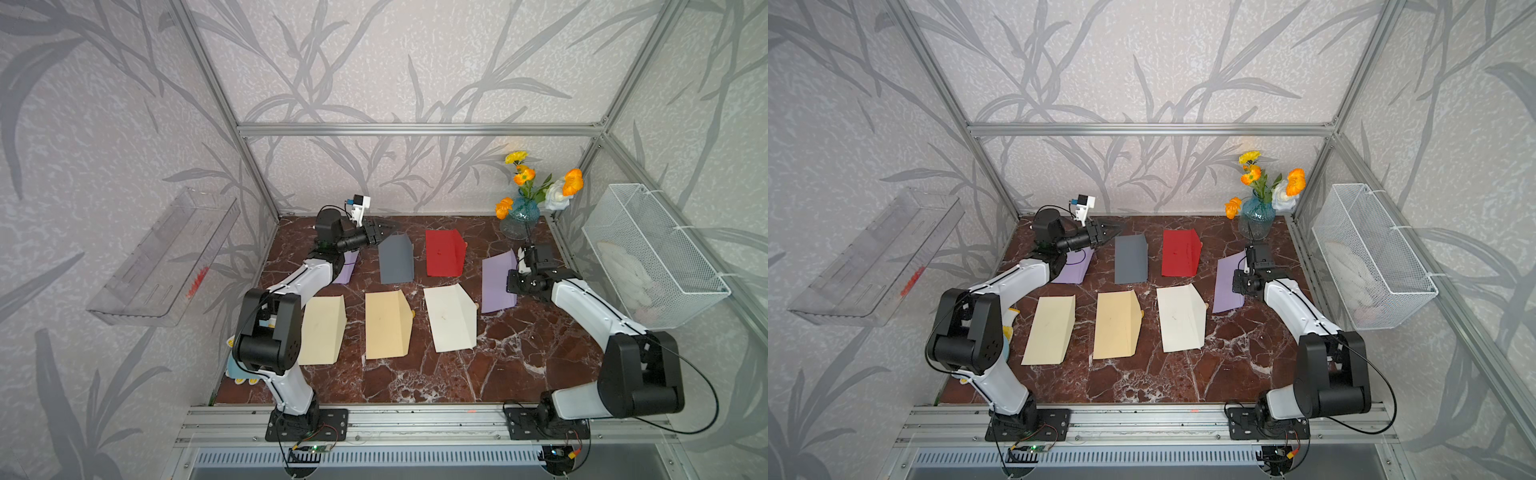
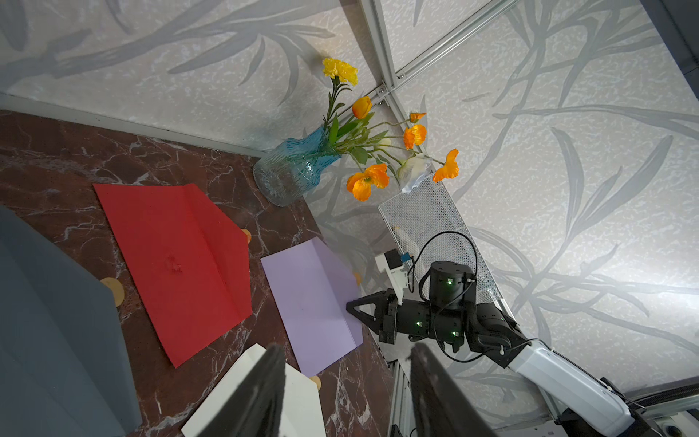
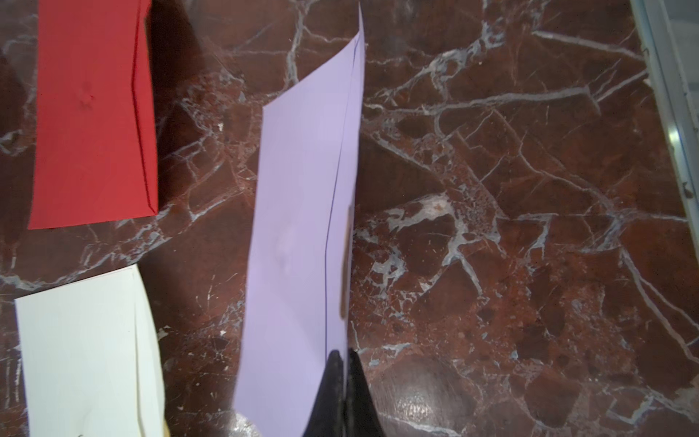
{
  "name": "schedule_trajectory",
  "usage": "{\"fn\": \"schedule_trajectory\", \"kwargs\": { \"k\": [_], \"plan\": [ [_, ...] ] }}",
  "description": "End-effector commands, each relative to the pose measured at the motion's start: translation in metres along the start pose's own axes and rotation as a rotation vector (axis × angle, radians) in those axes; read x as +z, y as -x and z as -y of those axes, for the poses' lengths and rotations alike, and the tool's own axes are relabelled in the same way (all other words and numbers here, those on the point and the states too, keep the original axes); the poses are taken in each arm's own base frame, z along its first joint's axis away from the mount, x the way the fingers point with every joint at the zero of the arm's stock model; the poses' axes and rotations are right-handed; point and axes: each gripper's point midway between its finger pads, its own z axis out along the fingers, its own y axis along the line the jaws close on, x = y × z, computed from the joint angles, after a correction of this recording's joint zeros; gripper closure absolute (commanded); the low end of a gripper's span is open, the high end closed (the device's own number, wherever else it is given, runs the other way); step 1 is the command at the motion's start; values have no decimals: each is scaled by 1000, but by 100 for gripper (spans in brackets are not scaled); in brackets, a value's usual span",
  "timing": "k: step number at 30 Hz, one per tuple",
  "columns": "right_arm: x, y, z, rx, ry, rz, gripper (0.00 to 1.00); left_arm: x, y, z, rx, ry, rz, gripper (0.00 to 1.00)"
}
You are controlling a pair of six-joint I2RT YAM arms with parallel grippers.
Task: Open the envelope
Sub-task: Place the envelope at the center of the board.
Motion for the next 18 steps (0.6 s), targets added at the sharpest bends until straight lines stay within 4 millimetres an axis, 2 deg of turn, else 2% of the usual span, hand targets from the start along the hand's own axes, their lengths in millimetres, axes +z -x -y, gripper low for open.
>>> {"fn": "schedule_trajectory", "kwargs": {
  "k": [1, 7, 8, 11, 16, 18],
  "plan": [
    [1, 3, 11, -2, -54, -24, 100, -5, 8, 13, 37, -32, 26, 47],
    [5, 3, 26, -14, -137, -49, 98, -5, 11, 10, 24, -44, 32, 47],
    [5, 3, 29, -8, -153, -51, 92, -5, 11, 10, 22, -46, 33, 47],
    [5, 1, 37, -1, -198, -59, 85, -5, 12, 11, 20, -50, 34, 47],
    [9, -1, 44, 16, -236, -80, 56, -6, 13, 11, 21, -52, 38, 47],
    [10, -2, 43, 24, -232, -84, 52, -6, 13, 11, 18, -51, 37, 47]
  ]
}}
